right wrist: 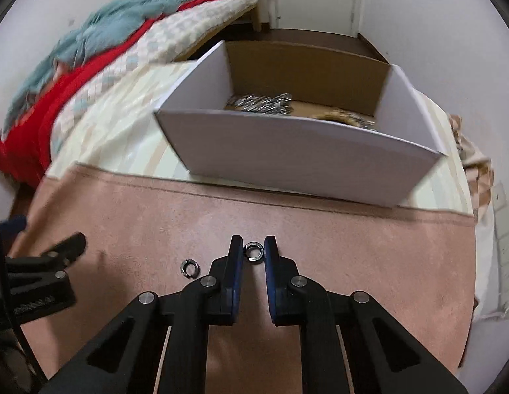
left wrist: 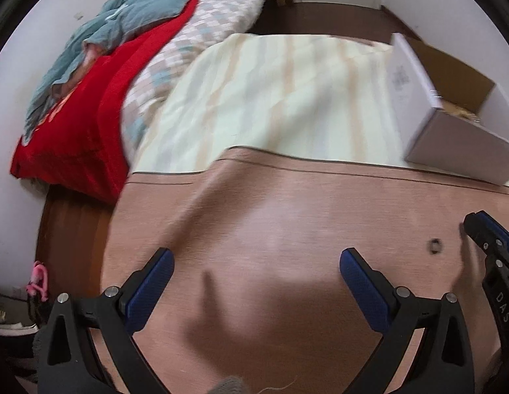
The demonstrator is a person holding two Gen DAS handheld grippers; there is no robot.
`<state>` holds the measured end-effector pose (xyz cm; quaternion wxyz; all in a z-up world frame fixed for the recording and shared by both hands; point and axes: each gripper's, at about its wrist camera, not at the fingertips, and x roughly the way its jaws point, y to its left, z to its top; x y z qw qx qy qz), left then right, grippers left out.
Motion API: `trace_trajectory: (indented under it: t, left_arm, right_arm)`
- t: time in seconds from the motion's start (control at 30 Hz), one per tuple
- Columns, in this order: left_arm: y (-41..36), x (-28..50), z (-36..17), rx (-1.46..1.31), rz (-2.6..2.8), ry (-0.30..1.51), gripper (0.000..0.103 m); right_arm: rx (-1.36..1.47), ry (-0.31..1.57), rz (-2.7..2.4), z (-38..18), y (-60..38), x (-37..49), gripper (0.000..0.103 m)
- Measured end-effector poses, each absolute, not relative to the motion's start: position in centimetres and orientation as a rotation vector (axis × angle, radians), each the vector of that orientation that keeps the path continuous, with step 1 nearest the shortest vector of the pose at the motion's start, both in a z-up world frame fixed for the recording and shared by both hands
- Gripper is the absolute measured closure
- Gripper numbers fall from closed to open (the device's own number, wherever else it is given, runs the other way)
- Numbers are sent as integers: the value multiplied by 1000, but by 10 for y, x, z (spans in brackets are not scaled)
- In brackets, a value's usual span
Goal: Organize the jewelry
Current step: 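Grasp a small dark ring on the table with the right gripper, then grasp the other small dark ring with the left gripper while the right gripper holds its ring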
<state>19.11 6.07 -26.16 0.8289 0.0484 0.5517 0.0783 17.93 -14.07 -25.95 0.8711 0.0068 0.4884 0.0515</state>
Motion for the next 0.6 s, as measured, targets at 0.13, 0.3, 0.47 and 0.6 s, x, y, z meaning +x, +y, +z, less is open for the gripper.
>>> trace_trajectory:
  t: [0.13,0.3,0.47,0.6]
  left_arm:
    - [30,189,-259,59,53,1181,0]
    - [-6,189,-265,32,-66,1205,1]
    - [-31,188,-271,48,-132,1207,26]
    - [-41,189,-274,61,-154,1205,57]
  right_arm:
    - [80,1002,60,-244,-172,162,90]
    - [104,1001,-7,-240,-203,146,90]
    - [114,1004,-43,-243,-219,138,90]
    - [120,1002,-54,-243,-224,134,90]
